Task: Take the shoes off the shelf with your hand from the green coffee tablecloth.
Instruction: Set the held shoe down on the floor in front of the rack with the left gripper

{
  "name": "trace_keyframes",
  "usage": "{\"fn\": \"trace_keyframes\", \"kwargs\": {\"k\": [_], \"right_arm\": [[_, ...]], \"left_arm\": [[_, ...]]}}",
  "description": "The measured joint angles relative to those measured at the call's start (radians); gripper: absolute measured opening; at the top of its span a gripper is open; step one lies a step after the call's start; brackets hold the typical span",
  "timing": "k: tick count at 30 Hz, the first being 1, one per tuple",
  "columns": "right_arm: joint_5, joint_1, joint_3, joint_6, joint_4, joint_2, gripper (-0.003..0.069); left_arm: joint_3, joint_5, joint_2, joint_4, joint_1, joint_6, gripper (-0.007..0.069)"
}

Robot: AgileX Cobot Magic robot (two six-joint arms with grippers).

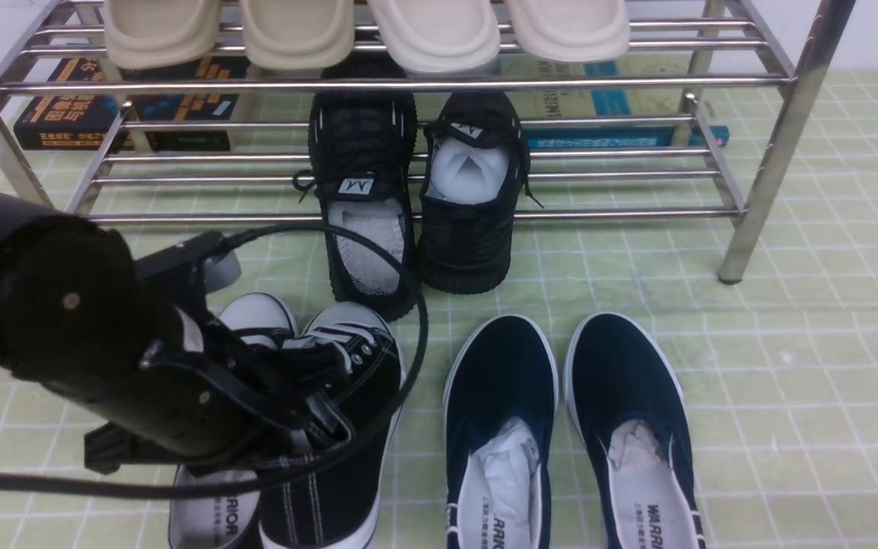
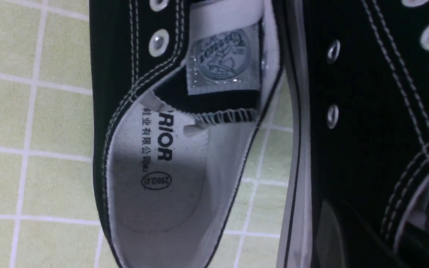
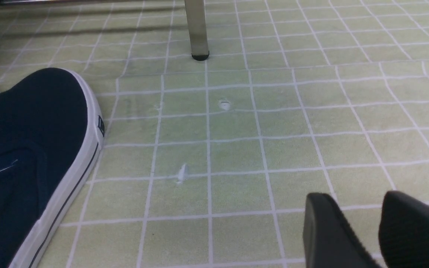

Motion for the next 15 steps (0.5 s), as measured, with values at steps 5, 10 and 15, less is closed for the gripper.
{"fn": "trace_keyframes", "kwargs": {"k": [5,10,15], "right_arm": [[0.0,0.0,0.0,0.0,0.0,0.0,0.0239],[0.0,0.0,0.0,0.0,0.0,0.0,0.0239],[0.0,0.0,0.0,0.0,0.0,0.0,0.0239]], "left_arm": [[-0.003,0.038,-0.074,-0.002,0.0,0.0,0.0011],[-0.008,0.088,-0.119,-0.007,0.0,0.0,0.0011],[-0.008,0.147,-0.12,-0.042,0.0,0.048,0.0011]]}}
